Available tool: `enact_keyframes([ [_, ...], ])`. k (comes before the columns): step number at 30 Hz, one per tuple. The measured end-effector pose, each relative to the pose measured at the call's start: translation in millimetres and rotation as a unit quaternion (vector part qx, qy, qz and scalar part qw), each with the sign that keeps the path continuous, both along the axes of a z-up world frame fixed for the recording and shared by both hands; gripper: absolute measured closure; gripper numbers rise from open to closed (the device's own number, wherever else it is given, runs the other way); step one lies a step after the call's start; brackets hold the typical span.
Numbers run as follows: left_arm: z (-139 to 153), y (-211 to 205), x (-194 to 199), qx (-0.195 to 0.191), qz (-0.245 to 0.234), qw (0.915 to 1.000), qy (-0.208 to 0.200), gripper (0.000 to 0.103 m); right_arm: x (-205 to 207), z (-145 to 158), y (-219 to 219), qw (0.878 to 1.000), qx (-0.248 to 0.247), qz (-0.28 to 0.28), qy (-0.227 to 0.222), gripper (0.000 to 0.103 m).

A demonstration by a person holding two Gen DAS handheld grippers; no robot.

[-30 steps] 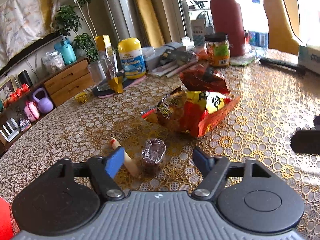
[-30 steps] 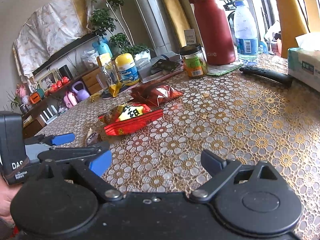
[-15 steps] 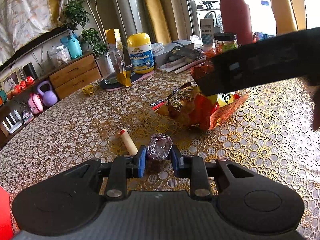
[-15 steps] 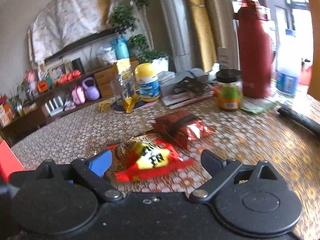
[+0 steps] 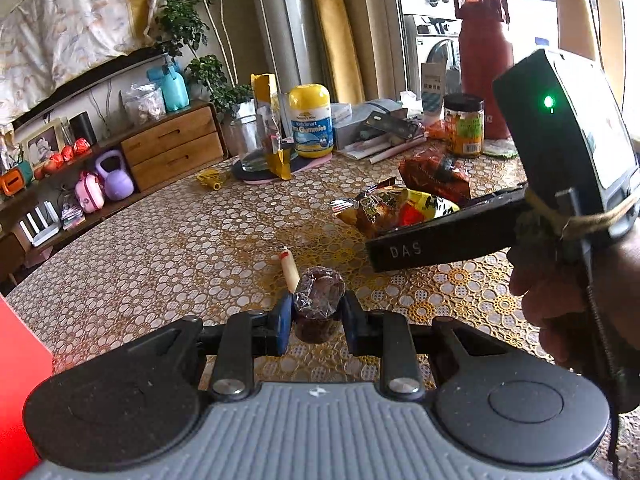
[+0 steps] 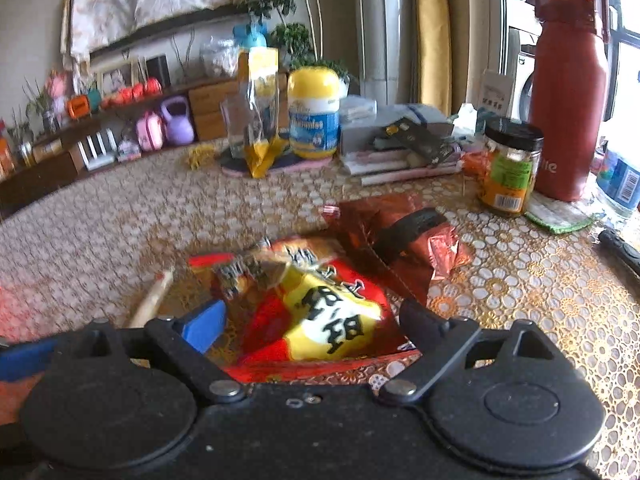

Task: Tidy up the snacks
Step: 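Carry the chocolate and chip bag into the white box and open both grippers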

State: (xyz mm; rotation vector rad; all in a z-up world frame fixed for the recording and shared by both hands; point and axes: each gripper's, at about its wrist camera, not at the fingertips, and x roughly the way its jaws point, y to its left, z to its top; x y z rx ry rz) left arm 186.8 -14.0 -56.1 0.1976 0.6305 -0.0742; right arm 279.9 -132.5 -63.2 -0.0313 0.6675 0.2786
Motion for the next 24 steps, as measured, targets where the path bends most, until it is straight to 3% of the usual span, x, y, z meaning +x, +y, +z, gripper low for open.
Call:
enact_keyframes([
  [8, 8, 10, -22, -0.009, 0.008, 0.9999, -0.005, 0.077, -21, 4, -3, 1.000, 0.021, -0.001, 0.001, 0.027],
  [24, 23, 36, -95, -0.044, 0.033, 0.9984, -0.013, 0.077, -130, 30, -6, 0.998, 0.056, 0.013, -0.001, 0.030],
])
